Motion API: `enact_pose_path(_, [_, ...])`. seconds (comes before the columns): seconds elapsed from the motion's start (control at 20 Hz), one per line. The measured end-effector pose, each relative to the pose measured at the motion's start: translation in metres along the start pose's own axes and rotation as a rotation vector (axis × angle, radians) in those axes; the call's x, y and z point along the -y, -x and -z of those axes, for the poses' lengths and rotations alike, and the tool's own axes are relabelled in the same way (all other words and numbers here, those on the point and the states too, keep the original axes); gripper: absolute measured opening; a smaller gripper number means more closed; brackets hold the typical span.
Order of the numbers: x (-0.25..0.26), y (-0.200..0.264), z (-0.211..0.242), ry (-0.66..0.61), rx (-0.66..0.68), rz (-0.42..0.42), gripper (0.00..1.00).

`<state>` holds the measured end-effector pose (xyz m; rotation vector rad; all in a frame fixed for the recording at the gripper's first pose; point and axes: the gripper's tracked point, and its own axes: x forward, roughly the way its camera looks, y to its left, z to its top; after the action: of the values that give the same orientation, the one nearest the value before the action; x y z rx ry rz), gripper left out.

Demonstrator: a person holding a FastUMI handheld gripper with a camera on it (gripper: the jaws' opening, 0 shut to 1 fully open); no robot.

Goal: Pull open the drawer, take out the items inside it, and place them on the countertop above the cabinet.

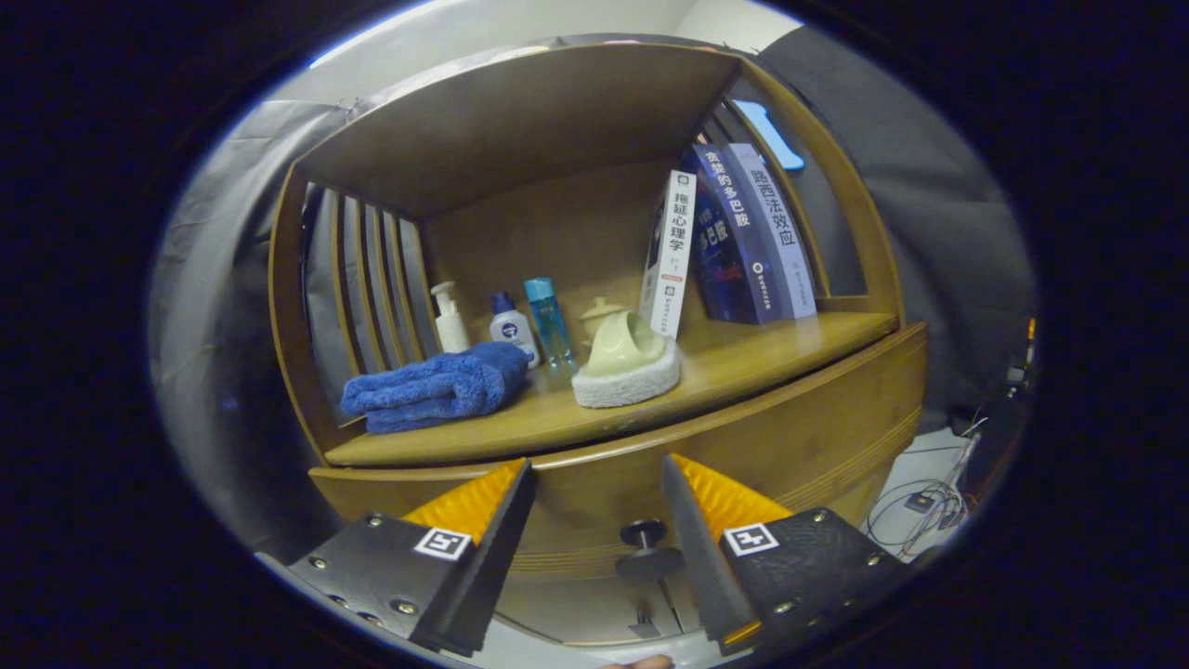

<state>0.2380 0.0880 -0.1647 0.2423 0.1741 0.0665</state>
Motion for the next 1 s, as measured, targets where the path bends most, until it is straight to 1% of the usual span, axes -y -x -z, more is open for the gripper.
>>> enact_pose_path(0.3, [0.001, -0.013, -0.001, -0.016, 0.003, -0.004, 0.84])
enact_pose_path(0.55, [0.001, -0.012, -0.002, -0.048, 0.025, -0.01, 0.84])
enact_pose_path(1.0, [0.0, -0.012, 0.0, -0.035, 0.017, -0.01, 0.84])
